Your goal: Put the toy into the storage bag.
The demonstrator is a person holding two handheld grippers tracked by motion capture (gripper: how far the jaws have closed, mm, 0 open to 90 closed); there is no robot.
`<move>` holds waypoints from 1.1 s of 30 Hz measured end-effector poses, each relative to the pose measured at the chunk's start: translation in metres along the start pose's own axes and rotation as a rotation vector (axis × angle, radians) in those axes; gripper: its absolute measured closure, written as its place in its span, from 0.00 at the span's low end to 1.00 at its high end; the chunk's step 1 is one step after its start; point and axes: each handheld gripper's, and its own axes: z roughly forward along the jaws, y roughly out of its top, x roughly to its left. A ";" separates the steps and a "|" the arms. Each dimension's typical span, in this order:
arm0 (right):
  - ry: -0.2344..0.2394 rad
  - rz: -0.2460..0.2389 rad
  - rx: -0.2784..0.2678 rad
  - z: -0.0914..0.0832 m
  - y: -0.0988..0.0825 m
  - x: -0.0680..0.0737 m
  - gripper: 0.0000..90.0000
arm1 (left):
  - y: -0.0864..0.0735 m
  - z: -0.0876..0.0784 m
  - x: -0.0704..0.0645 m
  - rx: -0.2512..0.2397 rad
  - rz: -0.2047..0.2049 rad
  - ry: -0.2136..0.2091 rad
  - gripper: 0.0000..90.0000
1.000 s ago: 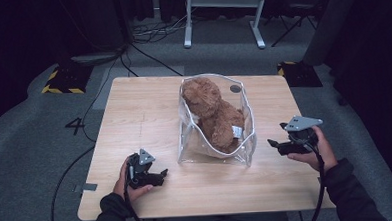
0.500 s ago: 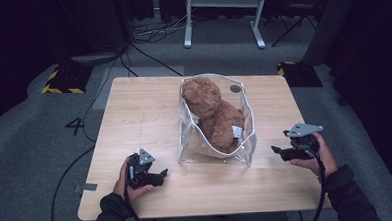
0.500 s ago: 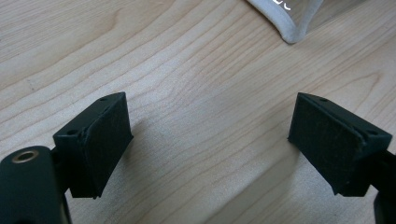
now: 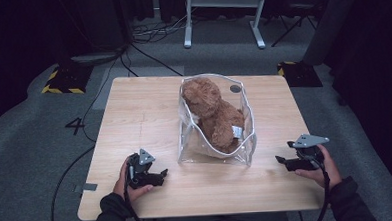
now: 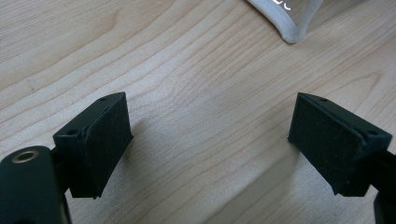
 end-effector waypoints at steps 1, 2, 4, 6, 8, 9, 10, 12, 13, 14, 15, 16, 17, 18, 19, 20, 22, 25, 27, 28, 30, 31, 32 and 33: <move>0.000 0.000 0.000 0.000 0.000 0.000 0.28 | 0.000 0.000 0.000 0.000 0.000 0.000 0.14; 0.007 0.018 0.000 0.001 -0.007 -0.001 0.29 | 0.000 0.000 0.000 0.000 -0.001 0.000 0.14; 0.000 0.021 0.007 0.001 -0.013 -0.001 0.29 | 0.000 0.000 0.000 0.000 -0.001 0.000 0.14; 0.002 0.026 0.007 0.002 -0.015 -0.001 0.29 | 0.000 0.000 0.000 0.000 -0.002 0.000 0.14; 0.003 0.032 0.010 0.003 -0.022 -0.001 0.29 | 0.000 0.000 0.000 0.000 0.000 0.000 0.14; 0.003 0.032 0.010 0.003 -0.022 -0.001 0.29 | 0.000 0.000 0.000 0.000 0.000 0.000 0.14; 0.011 0.031 0.006 0.003 -0.027 -0.002 0.29 | 0.000 0.000 0.000 0.000 -0.001 0.000 0.14; 0.012 0.028 -0.001 0.003 -0.031 -0.003 0.29 | 0.000 0.000 0.000 0.000 0.001 0.000 0.14; 0.011 0.031 -0.005 0.002 -0.033 -0.004 0.29 | 0.000 0.000 0.000 0.000 0.001 0.000 0.14; 0.011 0.031 -0.005 0.002 -0.033 -0.004 0.29 | 0.000 0.000 0.000 0.000 0.001 0.000 0.14; 0.014 0.040 -0.008 0.002 -0.036 -0.005 0.29 | 0.000 0.000 0.000 0.000 -0.001 0.000 0.14; 0.023 0.057 -0.015 0.001 -0.043 -0.007 0.29 | 0.000 0.000 0.000 0.000 -0.001 0.000 0.14; 0.023 0.057 -0.015 0.001 -0.043 -0.007 0.29 | 0.000 0.000 0.000 0.000 -0.001 0.000 0.14; 0.034 0.066 -0.020 0.001 -0.049 -0.010 0.29 | 0.000 0.000 0.000 0.000 -0.001 0.000 0.14; 0.034 0.066 -0.020 0.001 -0.049 -0.010 0.29 | 0.000 0.000 0.000 0.000 -0.001 0.000 0.14; 0.041 0.083 -0.024 0.001 -0.055 -0.013 0.29 | 0.000 0.000 0.000 -0.001 -0.002 -0.001 0.14; 0.044 0.100 -0.032 0.000 -0.061 -0.016 0.29 | 0.000 0.000 0.000 -0.001 -0.001 0.000 0.14; 0.050 0.122 -0.045 -0.002 -0.066 -0.018 0.28 | 0.000 0.000 0.000 0.000 0.000 0.000 0.14; 0.057 0.150 -0.063 -0.002 -0.070 -0.019 0.28 | 0.000 0.000 0.000 0.000 -0.001 0.001 0.14; 0.049 0.160 -0.064 -0.004 -0.072 -0.020 0.28 | 0.000 0.000 0.000 -0.001 -0.003 0.001 0.14; 0.048 0.162 -0.063 -0.005 -0.075 -0.022 0.27 | 0.000 0.000 0.000 0.000 -0.003 0.001 0.14; 0.043 0.168 -0.063 -0.006 -0.075 -0.022 0.27 | 0.000 0.000 0.000 -0.001 -0.003 0.001 0.14; 0.041 0.173 -0.062 -0.006 -0.076 -0.023 0.27 | 0.000 0.000 0.000 0.000 -0.002 0.001 0.14; 0.041 0.173 -0.062 -0.006 -0.076 -0.023 0.27 | 0.000 0.000 0.000 0.000 -0.002 0.001 0.14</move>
